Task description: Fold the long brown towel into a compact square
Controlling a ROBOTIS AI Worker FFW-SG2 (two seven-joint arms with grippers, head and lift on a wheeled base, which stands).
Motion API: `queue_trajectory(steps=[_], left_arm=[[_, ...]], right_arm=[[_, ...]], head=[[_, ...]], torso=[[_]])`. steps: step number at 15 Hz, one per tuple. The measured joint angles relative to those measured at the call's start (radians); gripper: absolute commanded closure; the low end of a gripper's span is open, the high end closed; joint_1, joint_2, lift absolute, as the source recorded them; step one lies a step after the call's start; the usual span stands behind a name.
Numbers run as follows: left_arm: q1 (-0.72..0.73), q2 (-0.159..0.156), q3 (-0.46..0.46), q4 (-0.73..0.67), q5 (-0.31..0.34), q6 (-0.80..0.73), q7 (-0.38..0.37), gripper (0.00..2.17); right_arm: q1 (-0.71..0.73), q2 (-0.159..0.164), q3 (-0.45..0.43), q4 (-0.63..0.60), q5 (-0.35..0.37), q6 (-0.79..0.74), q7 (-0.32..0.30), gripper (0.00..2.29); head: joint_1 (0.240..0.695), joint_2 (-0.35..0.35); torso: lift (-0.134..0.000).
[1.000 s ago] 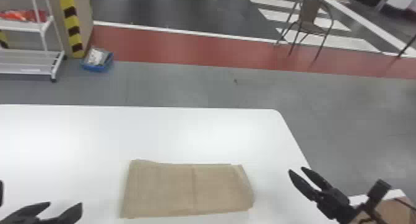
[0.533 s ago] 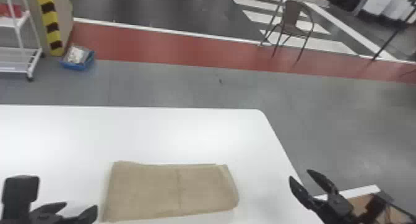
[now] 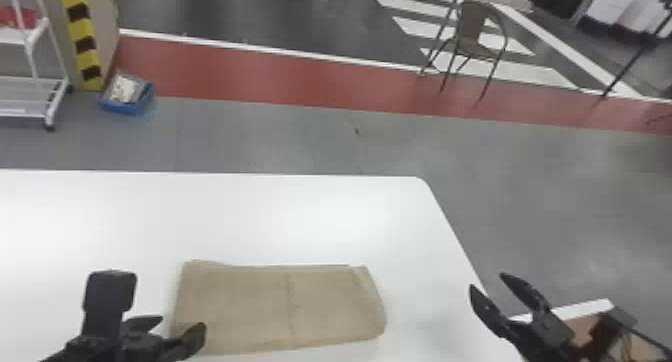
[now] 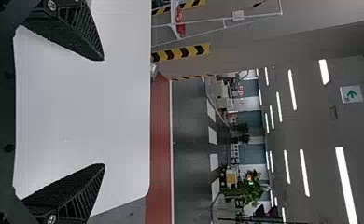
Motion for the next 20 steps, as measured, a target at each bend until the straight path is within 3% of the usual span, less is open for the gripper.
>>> queue_trajectory(steps=[2,7,20], left_arm=[[-0.021,-0.008,-0.016,0.028,-0.028,-0.001,0.011,0.35],[-0.048,-0.011,-0.025,0.064,-0.065,0.006,0.030,1.33],[-0.039,0.013,0.070,0.020,-0.114,0.142,0.023,1.33]], right_arm=[[-0.001,0.000,0.006,0.000,-0.003,-0.007,0.003,0.07],[0.002,0.000,0.007,-0.002,-0.014,-0.020,0.005,0.07],[0.001,0.004,0.034,-0.008,-0.021,-0.007,0.004,0.07]], head=[[0.695,-0.350],[0.695,-0.350],[0.695,-0.350]], torso=[[0.000],[0.000],[0.000]])
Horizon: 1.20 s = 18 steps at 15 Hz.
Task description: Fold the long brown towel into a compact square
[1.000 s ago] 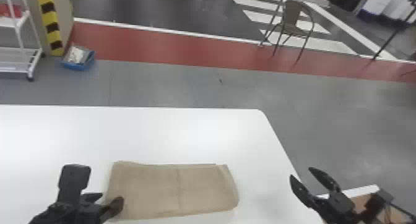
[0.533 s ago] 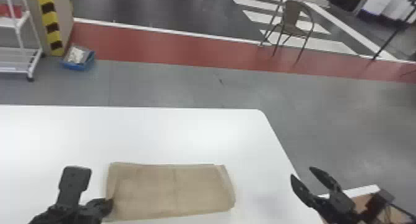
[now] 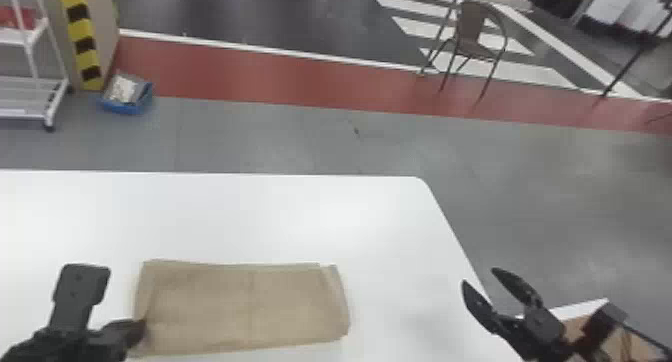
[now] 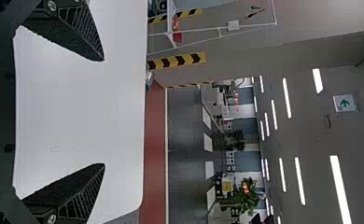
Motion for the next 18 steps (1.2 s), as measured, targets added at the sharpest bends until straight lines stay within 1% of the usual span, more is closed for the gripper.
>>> queue_trajectory(steps=[4,5,6,7,8,10,11,14,17,18], left_arm=[[0.028,0.020,0.033,-0.047,-0.004,0.049,-0.002,1.33],[0.038,0.022,0.042,-0.069,-0.005,0.076,-0.002,1.26],[0.053,0.024,0.054,-0.101,-0.006,0.107,-0.002,0.84],[0.068,0.026,0.062,-0.133,-0.007,0.133,-0.004,0.31],[0.081,0.028,0.069,-0.162,-0.008,0.147,-0.007,0.01],[0.098,0.030,0.085,-0.198,-0.008,0.141,-0.017,0.03],[0.106,0.031,0.090,-0.206,-0.007,0.114,-0.020,0.03],[0.138,0.029,0.100,-0.224,-0.002,-0.026,-0.021,0.03],[0.211,0.028,0.113,-0.263,0.009,-0.279,-0.057,0.03],[0.227,0.028,0.111,-0.266,0.011,-0.330,-0.065,0.03]], right_arm=[[-0.005,0.004,0.020,-0.001,0.003,0.015,-0.003,0.07],[-0.008,0.005,0.026,-0.001,0.004,0.021,-0.003,0.07],[-0.011,0.008,0.033,-0.001,0.006,0.026,-0.003,0.07],[-0.014,0.012,0.039,-0.002,0.008,0.032,-0.003,0.07],[-0.015,0.015,0.045,-0.005,0.009,0.036,-0.003,0.07],[-0.016,0.022,0.051,-0.011,0.010,0.041,-0.003,0.07],[-0.016,0.024,0.051,-0.012,0.010,0.042,-0.003,0.07],[-0.016,0.029,0.055,-0.014,0.009,0.056,-0.012,0.07],[-0.016,0.044,0.105,-0.015,0.022,0.064,-0.088,0.08],[-0.016,0.052,0.124,-0.015,0.027,0.064,-0.112,0.08]], head=[[0.695,-0.350],[0.695,-0.350],[0.695,-0.350],[0.695,-0.350],[0.695,-0.350],[0.695,-0.350],[0.695,-0.350],[0.695,-0.350],[0.695,-0.350],[0.695,-0.350]], torso=[[0.000],[0.000],[0.000],[0.000],[0.000],[0.000],[0.000],[0.000],[0.000],[0.000]])
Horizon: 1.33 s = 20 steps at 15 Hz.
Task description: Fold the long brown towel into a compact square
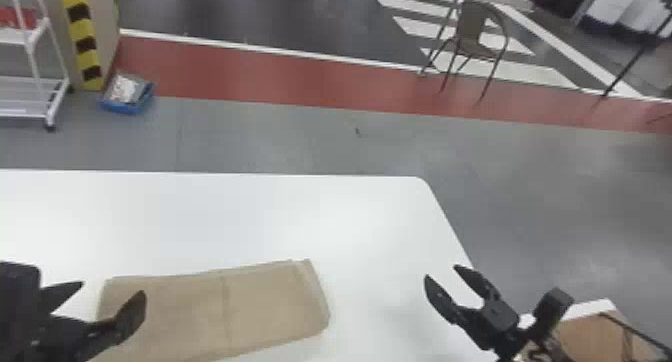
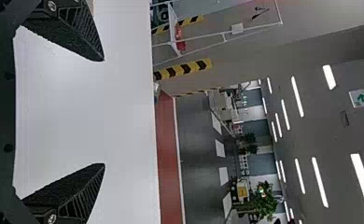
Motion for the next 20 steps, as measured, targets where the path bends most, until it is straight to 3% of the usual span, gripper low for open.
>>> queue_trajectory(steps=[1,4,7,9,13,18,20], left_arm=[[0.013,0.000,-0.006,-0.001,0.003,-0.027,-0.003,0.06],[0.027,0.001,-0.041,0.027,0.005,-0.066,-0.006,0.48],[0.029,0.004,-0.092,0.081,-0.025,-0.153,0.007,1.14],[0.026,0.005,-0.120,0.119,-0.047,-0.191,0.017,1.35],[0.006,0.011,-0.180,0.198,-0.101,-0.238,0.045,1.35],[-0.005,0.023,-0.202,0.235,-0.111,-0.274,0.049,1.36],[-0.009,0.025,-0.207,0.236,-0.111,-0.278,0.049,1.68]], right_arm=[[0.000,0.009,0.022,-0.001,0.007,0.002,-0.028,0.08],[-0.012,0.045,0.075,-0.009,0.014,0.041,-0.085,0.08],[-0.018,0.076,0.159,-0.056,0.030,0.124,-0.176,0.08],[-0.017,0.079,0.215,-0.115,0.052,0.213,-0.247,0.08],[-0.001,0.079,0.372,-0.239,0.067,0.489,-0.424,0.09],[-0.012,0.079,0.491,-0.321,0.065,0.761,-0.558,0.11],[-0.031,0.079,0.516,-0.337,0.064,0.845,-0.597,0.11]], head=[[0.695,-0.350],[0.695,-0.345],[0.695,-0.312],[0.695,-0.300],[0.695,-0.256],[0.695,-0.200],[0.695,-0.191]], torso=[[0.000],[0.000],[0.000],[0.000],[0.000],[0.000],[0.000]])
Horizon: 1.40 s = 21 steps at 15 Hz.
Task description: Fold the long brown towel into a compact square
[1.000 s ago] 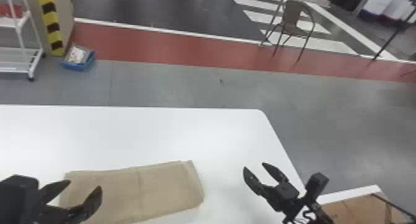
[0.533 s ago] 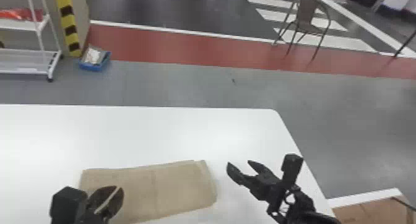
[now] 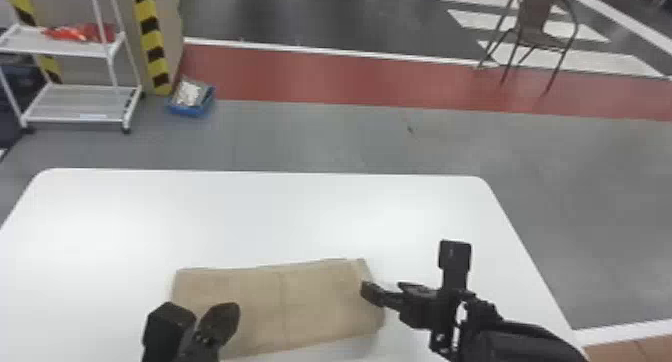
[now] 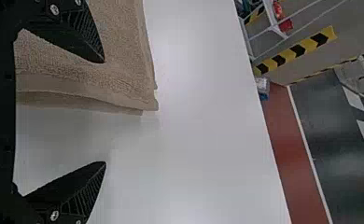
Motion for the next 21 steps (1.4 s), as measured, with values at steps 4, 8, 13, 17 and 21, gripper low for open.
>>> queue_trajectory(steps=[4,8,13,17,21], left_arm=[[-0.009,0.001,-0.023,0.008,-0.005,0.004,0.002,1.68],[-0.030,-0.003,-0.037,0.039,-0.014,0.003,0.008,1.68],[-0.032,-0.004,-0.045,0.050,-0.038,0.009,0.017,1.68],[-0.048,-0.009,-0.048,0.073,-0.046,0.005,0.023,1.68],[-0.075,-0.015,-0.069,0.129,-0.069,-0.033,0.047,1.68]], right_arm=[[-0.033,0.000,0.028,-0.015,0.004,0.121,-0.051,0.11],[-0.084,0.000,0.037,0.022,0.007,0.162,-0.063,0.14],[-0.125,0.000,0.061,0.033,0.008,0.317,-0.110,0.19],[-0.147,0.000,0.091,0.032,0.003,0.343,-0.133,0.22],[-0.170,0.000,0.099,0.046,-0.011,0.354,-0.133,0.28]], head=[[0.695,-0.193],[0.695,-0.189],[0.695,-0.181],[0.695,-0.165],[0.695,-0.153]], torso=[[0.000],[0.000],[0.000],[0.000],[0.000]])
